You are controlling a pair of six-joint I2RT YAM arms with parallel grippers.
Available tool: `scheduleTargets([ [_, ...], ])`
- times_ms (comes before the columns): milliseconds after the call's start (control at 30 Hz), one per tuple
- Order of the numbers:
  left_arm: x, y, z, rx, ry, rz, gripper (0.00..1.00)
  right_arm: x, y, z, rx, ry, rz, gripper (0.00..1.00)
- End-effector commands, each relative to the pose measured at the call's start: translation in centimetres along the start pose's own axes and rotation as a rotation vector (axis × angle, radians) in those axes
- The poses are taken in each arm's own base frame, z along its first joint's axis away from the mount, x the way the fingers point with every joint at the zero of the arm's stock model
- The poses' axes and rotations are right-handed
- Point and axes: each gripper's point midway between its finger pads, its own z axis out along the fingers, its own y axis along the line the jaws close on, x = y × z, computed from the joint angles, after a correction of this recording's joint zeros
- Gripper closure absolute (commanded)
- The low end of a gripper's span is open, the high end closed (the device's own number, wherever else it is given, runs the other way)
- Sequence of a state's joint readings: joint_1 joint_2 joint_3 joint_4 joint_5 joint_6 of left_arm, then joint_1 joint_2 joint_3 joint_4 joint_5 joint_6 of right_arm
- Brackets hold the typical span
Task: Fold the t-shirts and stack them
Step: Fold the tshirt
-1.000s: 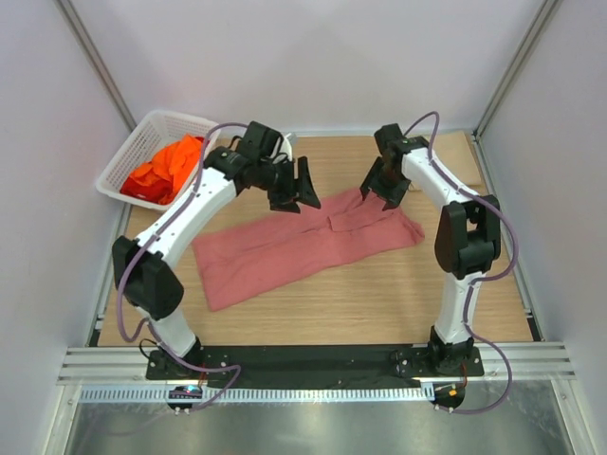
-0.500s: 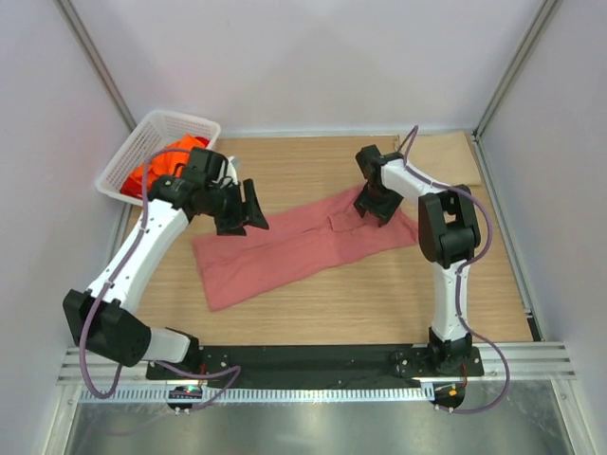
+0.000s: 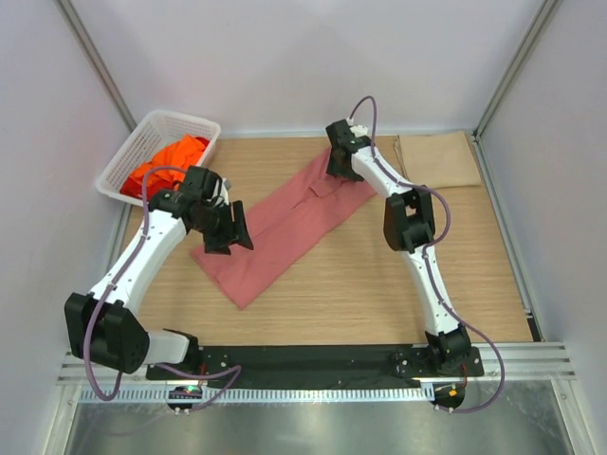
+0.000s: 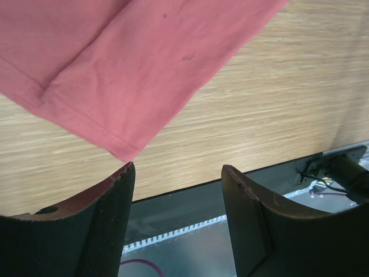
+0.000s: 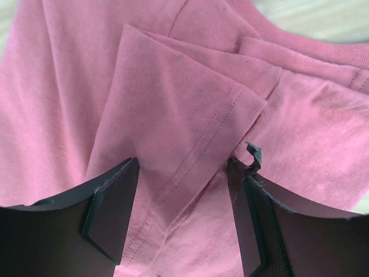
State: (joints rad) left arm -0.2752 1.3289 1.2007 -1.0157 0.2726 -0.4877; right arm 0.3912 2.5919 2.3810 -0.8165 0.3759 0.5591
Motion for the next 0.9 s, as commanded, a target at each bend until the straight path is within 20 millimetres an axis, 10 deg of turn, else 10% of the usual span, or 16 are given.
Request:
scheduleTargets([
  [0,-0.1,1.5,1.1,-0.064,0.018,0.027,0.37,-3.1,1.9,-0.8,-0.069,-0.103,-0.012,0.30],
  [367,0.0,3.7,9.2,-0.153,0.175,-0.018,0.45,-7.1,-1.9,-15.2,-0.119,-0.140,-0.135,0.24],
  [867,4.9,5.0,15.3,-0.369,0.321,-0.077,0.48,10.5,-13.8,-26.5,-0.225,0.116,-0.189,0.20],
])
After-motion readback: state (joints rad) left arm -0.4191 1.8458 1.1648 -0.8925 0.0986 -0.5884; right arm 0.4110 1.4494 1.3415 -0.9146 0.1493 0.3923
